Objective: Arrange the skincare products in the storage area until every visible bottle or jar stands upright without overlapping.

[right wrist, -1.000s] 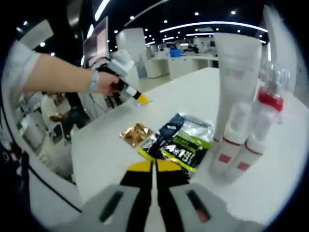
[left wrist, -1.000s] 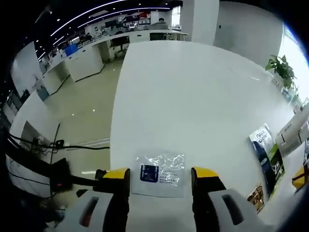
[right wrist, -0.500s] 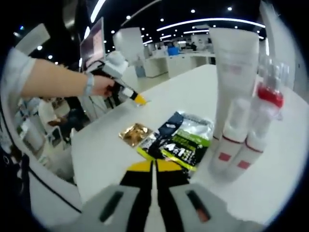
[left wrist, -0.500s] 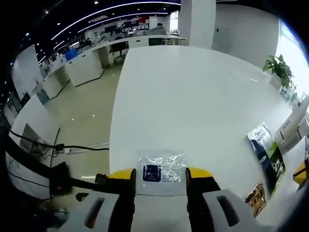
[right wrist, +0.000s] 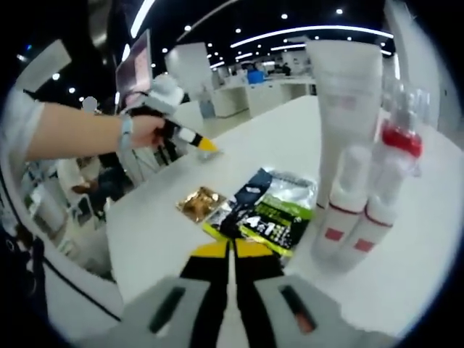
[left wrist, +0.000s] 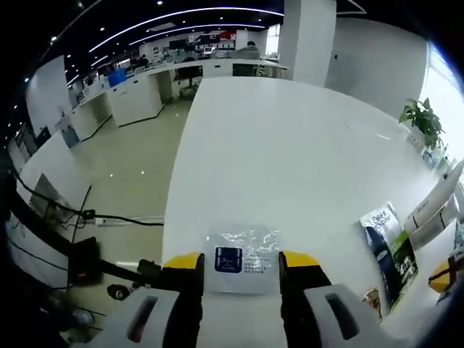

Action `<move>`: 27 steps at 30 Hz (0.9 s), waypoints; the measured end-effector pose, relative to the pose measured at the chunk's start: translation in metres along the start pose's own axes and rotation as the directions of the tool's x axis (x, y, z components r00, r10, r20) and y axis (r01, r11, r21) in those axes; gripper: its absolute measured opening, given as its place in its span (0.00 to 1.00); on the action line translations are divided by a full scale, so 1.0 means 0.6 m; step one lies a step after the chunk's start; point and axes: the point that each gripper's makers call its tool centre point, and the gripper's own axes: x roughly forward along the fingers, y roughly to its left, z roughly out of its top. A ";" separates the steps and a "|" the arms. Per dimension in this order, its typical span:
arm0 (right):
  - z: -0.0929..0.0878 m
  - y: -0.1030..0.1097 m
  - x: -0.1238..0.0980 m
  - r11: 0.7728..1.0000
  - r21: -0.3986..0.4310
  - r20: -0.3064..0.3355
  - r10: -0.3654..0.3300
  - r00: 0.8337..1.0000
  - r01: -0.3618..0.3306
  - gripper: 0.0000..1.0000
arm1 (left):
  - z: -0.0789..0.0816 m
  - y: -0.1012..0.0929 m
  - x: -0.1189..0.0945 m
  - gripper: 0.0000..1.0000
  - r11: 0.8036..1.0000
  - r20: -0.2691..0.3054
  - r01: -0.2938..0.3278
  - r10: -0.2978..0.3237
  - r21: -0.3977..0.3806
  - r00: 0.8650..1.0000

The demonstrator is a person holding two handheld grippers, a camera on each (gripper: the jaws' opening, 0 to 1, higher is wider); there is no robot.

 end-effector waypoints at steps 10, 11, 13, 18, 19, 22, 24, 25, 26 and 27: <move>0.022 0.003 -0.002 0.999 0.037 0.045 0.016 0.999 -0.018 0.03 | 0.020 -0.055 -0.051 0.43 0.995 0.146 0.094 -0.096 0.015 0.985; 0.028 0.003 -0.003 0.999 0.048 0.057 0.021 0.998 -0.024 0.03 | 0.021 -0.063 -0.058 0.43 0.994 0.156 0.108 -0.109 0.019 0.982; 0.038 0.005 -0.006 0.997 0.072 0.079 0.031 0.996 -0.037 0.04 | 0.022 -0.076 -0.073 0.43 0.991 0.175 0.132 -0.133 0.019 0.976; 0.072 0.008 -0.011 0.986 0.152 0.158 0.047 0.986 -0.072 0.07 | 0.023 -0.132 -0.112 0.43 0.975 0.239 0.220 -0.223 0.042 0.945; 0.078 0.008 -0.013 0.982 0.169 0.169 0.049 0.984 -0.078 0.07 | 0.023 -0.141 -0.118 0.43 0.971 0.249 0.234 -0.237 0.044 0.939; 0.100 0.007 -0.018 0.974 0.206 0.213 0.055 0.976 -0.100 0.08 | 0.019 -0.176 -0.134 0.43 0.958 0.264 0.282 -0.284 0.044 0.922; 0.114 0.005 -0.020 0.965 0.238 0.239 0.054 0.969 -0.112 0.09 | 0.019 -0.195 -0.141 0.43 0.952 0.279 0.302 -0.305 0.053 0.911; 0.123 0.003 -0.022 0.960 0.254 0.253 0.053 0.966 -0.119 0.09 | 0.018 -0.203 -0.144 0.43 0.948 0.282 0.312 -0.315 0.058 0.906; 0.130 0.002 -0.024 0.955 0.268 0.267 0.052 0.962 -0.126 0.10 | 0.016 -0.214 -0.148 0.43 0.944 0.286 0.325 -0.328 0.060 0.900; 0.137 0.002 -0.026 0.951 0.279 0.280 0.055 0.959 -0.136 0.10 | 0.015 -0.222 -0.152 0.43 0.940 0.291 0.336 -0.338 0.061 0.895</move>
